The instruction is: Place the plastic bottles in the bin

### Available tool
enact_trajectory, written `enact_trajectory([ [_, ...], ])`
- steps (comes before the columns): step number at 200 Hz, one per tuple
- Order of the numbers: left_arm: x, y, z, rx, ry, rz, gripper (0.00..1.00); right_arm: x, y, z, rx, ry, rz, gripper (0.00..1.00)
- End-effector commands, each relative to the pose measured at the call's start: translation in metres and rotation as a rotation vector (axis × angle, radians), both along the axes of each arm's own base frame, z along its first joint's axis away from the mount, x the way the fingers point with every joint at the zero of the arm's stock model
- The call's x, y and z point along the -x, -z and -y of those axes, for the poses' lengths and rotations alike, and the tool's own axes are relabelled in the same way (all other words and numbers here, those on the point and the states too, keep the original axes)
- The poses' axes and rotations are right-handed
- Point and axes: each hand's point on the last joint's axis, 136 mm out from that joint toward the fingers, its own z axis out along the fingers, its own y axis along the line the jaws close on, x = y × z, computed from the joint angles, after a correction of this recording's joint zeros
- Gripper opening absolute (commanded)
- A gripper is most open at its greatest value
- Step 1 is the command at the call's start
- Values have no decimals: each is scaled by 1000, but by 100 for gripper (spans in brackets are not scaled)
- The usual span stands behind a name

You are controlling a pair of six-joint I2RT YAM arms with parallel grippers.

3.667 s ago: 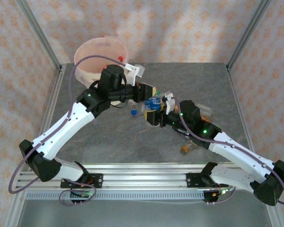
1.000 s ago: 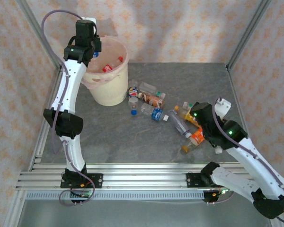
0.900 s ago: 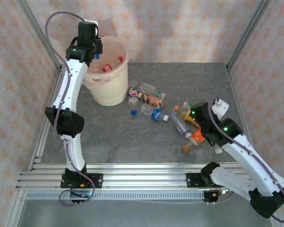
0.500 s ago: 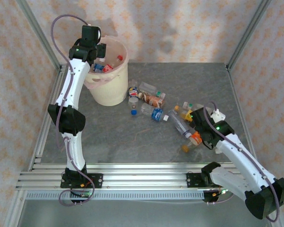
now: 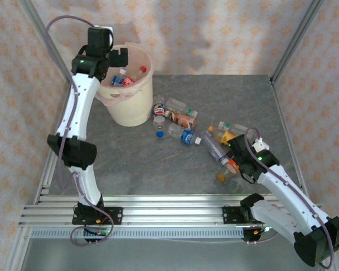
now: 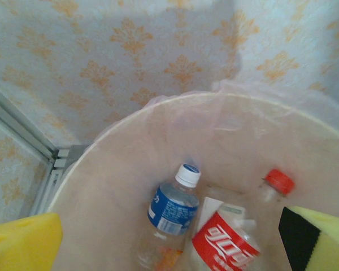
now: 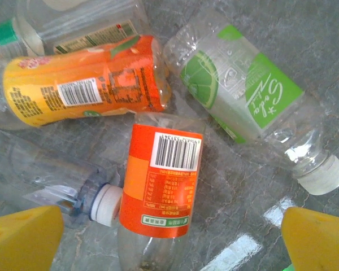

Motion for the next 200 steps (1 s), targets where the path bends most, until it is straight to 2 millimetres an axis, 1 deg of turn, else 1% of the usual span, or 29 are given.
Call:
enact_trajectory([
  [1, 40, -40, 6, 144, -1, 92, 100, 8, 13, 1, -16, 23, -27, 100],
  [32, 68, -38, 28, 337, 66, 122, 100, 11, 28, -3, -52, 34, -44, 97],
  [57, 91, -33, 43, 476, 103, 151, 100, 10, 35, -6, -73, 41, -37, 96],
  [80, 116, -27, 57, 502, 116, 170, 100, 5, 37, -9, -103, 43, 4, 94],
  [94, 131, -19, 64, 496, 112, 166, 100, -1, 36, -12, -118, 39, 40, 92],
  [109, 143, -8, 73, 501, 113, 157, 100, -6, 35, -13, -120, 40, 65, 91],
  [129, 151, 3, 84, 534, 133, 142, 100, -10, 35, -12, -112, 42, 70, 89],
  [153, 157, 8, 98, 554, 173, 120, 100, -8, 43, -10, -93, 39, 37, 89],
  [170, 157, 10, 104, 555, 188, 110, 100, -8, 50, -10, -96, 40, 18, 86],
  [200, 154, 14, 110, 551, 195, 97, 100, -10, 62, -10, -121, 48, 12, 81],
])
